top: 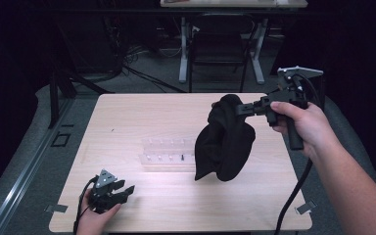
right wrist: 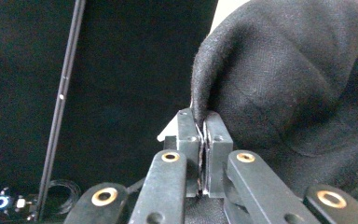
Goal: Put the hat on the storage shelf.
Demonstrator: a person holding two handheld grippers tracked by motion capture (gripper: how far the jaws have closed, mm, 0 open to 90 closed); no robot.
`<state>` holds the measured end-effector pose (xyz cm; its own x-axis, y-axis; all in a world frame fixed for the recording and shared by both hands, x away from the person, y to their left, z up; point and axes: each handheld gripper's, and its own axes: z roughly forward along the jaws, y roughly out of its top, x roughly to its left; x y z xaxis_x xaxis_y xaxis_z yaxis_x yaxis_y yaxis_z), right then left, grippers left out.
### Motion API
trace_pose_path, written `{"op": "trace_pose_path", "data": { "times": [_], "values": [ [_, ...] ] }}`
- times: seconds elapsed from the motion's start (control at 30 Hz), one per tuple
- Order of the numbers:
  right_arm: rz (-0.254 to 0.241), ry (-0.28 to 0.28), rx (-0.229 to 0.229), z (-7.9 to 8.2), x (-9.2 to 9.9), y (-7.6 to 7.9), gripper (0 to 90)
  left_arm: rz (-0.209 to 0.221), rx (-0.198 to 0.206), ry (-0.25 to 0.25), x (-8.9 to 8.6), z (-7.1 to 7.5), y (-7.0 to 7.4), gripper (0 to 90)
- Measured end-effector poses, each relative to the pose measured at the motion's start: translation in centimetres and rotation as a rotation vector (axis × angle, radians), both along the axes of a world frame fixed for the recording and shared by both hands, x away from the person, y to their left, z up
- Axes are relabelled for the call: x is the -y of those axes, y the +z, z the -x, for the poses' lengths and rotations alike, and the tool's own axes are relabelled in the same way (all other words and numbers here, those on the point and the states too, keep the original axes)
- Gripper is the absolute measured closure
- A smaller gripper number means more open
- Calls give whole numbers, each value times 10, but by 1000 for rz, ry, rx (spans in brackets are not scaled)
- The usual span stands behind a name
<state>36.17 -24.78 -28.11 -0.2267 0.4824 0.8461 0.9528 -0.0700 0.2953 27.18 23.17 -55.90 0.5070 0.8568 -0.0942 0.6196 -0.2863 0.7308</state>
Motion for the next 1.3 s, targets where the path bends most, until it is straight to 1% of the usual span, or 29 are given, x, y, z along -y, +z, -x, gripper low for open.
{"op": "trace_pose_path", "data": {
  "times": [0.03,0.07,0.1,0.23,0.27,0.37,0.5,0.57,0.6,0.67,1.13,1.3],
  "values": [
    [-7,-7,1,-1,0,1,878,-2,-7,-5,0,0,1,526],
    [-14,-10,3,-1,0,2,878,0,-1,0,0,0,0,526],
    [-24,-12,6,-2,1,3,878,-3,-8,-5,0,0,0,526],
    [-44,-28,11,-6,2,6,878,-8,-8,-8,0,-1,0,526],
    [-44,-28,11,-6,2,6,878,-7,-1,-3,1,0,0,526],
    [-55,-37,23,-10,1,8,878,-6,-1,-2,1,-1,0,526],
    [-52,-48,27,-13,-1,9,878,-7,-9,-7,0,-1,0,526],
    [-49,-48,30,-16,-2,9,878,-5,-8,-6,0,-1,0,526],
    [-48,-57,34,-19,-4,9,879,-5,-8,-5,0,-1,0,526],
    [-48,-56,36,-20,-5,9,879,-2,-3,-3,0,-1,0,526],
    [-76,-67,33,-44,-25,-1,878,-2,-2,-6,-1,-1,0,526],
    [-76,-69,39,-53,-34,-5,878,-1,-2,-8,0,-1,0,526]
  ]
}}
